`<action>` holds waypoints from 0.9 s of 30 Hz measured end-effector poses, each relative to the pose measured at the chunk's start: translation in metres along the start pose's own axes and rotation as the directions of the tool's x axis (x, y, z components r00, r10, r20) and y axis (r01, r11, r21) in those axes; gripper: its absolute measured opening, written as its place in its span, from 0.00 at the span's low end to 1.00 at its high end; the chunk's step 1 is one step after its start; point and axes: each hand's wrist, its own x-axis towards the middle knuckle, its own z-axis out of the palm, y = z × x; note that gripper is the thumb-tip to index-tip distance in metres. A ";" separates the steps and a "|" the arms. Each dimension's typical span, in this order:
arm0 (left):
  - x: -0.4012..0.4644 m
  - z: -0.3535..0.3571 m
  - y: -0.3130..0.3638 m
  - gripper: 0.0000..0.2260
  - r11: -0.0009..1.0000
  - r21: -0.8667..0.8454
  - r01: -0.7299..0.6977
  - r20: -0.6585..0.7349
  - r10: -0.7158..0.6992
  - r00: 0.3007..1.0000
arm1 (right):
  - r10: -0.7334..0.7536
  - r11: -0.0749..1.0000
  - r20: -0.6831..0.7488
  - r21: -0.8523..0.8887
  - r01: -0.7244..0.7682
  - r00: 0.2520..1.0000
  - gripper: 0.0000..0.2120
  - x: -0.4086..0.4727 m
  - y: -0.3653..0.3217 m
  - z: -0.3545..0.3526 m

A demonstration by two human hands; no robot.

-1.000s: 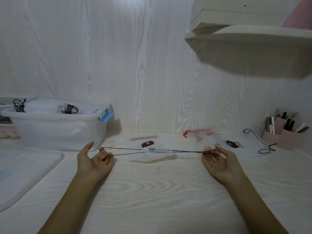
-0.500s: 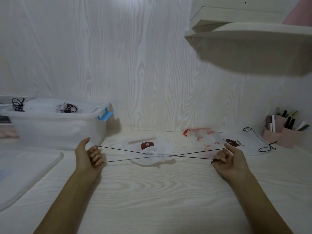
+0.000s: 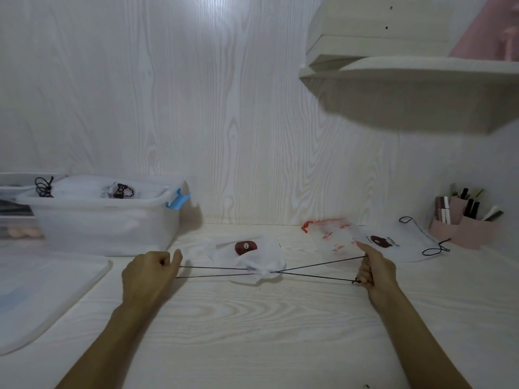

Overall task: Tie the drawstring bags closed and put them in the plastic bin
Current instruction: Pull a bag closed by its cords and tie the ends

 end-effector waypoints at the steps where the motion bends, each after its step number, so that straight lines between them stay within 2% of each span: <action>1: -0.001 0.002 0.001 0.24 0.998 0.054 -0.036 0.015 0.035 0.999 | -0.020 0.999 -0.040 -0.032 0.019 0.999 0.19 0.001 0.000 0.000; 3: 0.000 0.004 0.000 0.25 0.989 0.133 -0.060 0.058 0.053 0.997 | -0.097 0.987 -0.097 -0.136 0.083 0.991 0.21 0.002 -0.001 0.002; 6: 0.000 0.007 -0.004 0.25 0.989 0.150 -0.011 0.143 -0.011 0.990 | -0.179 0.932 -0.077 -0.333 0.144 0.981 0.23 0.007 0.007 0.004; 8: 0.004 0.005 -0.002 0.22 0.997 0.057 0.058 0.245 -0.070 0.967 | -0.176 0.874 0.002 -0.460 0.157 0.984 0.21 0.012 0.011 0.004; 10: 0.013 -0.001 0.002 0.16 0.983 -0.112 0.143 0.362 -0.094 0.928 | -0.089 0.839 0.125 -0.525 0.142 0.988 0.18 0.016 0.005 0.005; 11: 0.019 -0.008 0.004 0.11 0.977 -0.148 0.157 0.371 -0.092 0.924 | -0.037 0.799 0.203 -0.583 0.151 0.979 0.17 0.014 -0.001 0.008; 12: 0.024 -0.015 0.008 0.09 0.978 -0.149 0.148 0.343 -0.090 0.935 | 0.002 0.709 0.274 -0.678 0.192 0.962 0.16 0.011 -0.009 0.009; 13: 0.025 -0.022 0.012 0.09 0.978 -0.157 0.140 0.294 -0.089 0.952 | 0.011 0.558 0.327 -0.786 0.265 0.945 0.13 0.008 -0.015 0.011; 14: 0.021 -0.029 0.017 0.08 0.971 -0.188 0.149 0.267 -0.095 0.959 | -0.033 0.362 0.360 -0.865 0.347 0.932 0.11 0.005 -0.019 0.013; 15: 0.012 -0.035 0.026 0.09 0.955 -0.235 0.179 0.307 -0.101 0.946 | -0.111 0.196 0.394 -0.891 0.409 0.912 0.13 -0.003 -0.021 0.017; 16: 0.000 -0.038 0.038 0.12 0.937 -0.273 0.216 0.414 -0.088 0.906 | -0.183 0.135 0.445 -0.872 0.471 0.876 0.15 -0.015 -0.022 0.023; 17: -0.016 -0.038 0.052 0.14 0.927 -0.263 0.269 0.567 -0.077 0.820 | -0.194 0.164 0.505 -0.829 0.535 0.841 0.17 -0.025 -0.020 0.030; 18: -0.030 -0.034 0.065 0.16 0.916 -0.234 0.326 0.700 -0.074 0.710 | -0.142 0.219 0.568 -0.781 0.585 0.811 0.18 -0.038 -0.018 0.038; 19: -0.042 -0.028 0.074 0.17 0.900 -0.225 0.374 0.776 -0.067 0.627 | -0.043 0.253 0.615 -0.756 0.604 0.787 0.18 -0.048 -0.012 0.047; 20: -0.049 -0.019 0.079 0.18 0.875 -0.250 0.415 0.796 -0.059 0.603 | 0.050 0.255 0.640 -0.751 0.610 0.767 0.18 -0.056 -0.005 0.054; 22: -0.056 -0.004 0.086 0.20 0.795 -0.342 0.500 0.754 -0.085 0.652 | 0.096 0.249 0.654 -0.746 0.618 0.750 0.12 -0.064 0.009 0.062; 24: -0.054 0.006 0.088 0.20 0.680 -0.424 0.598 0.712 -0.158 0.684 | -0.004 0.278 0.644 -0.734 0.619 0.765 0.06 -0.065 0.018 0.067; 27: -0.048 0.014 0.095 0.15 0.516 -0.494 0.700 0.684 -0.266 0.679 | -0.082 0.347 0.628 -0.710 0.613 0.774 0.07 -0.065 0.023 0.075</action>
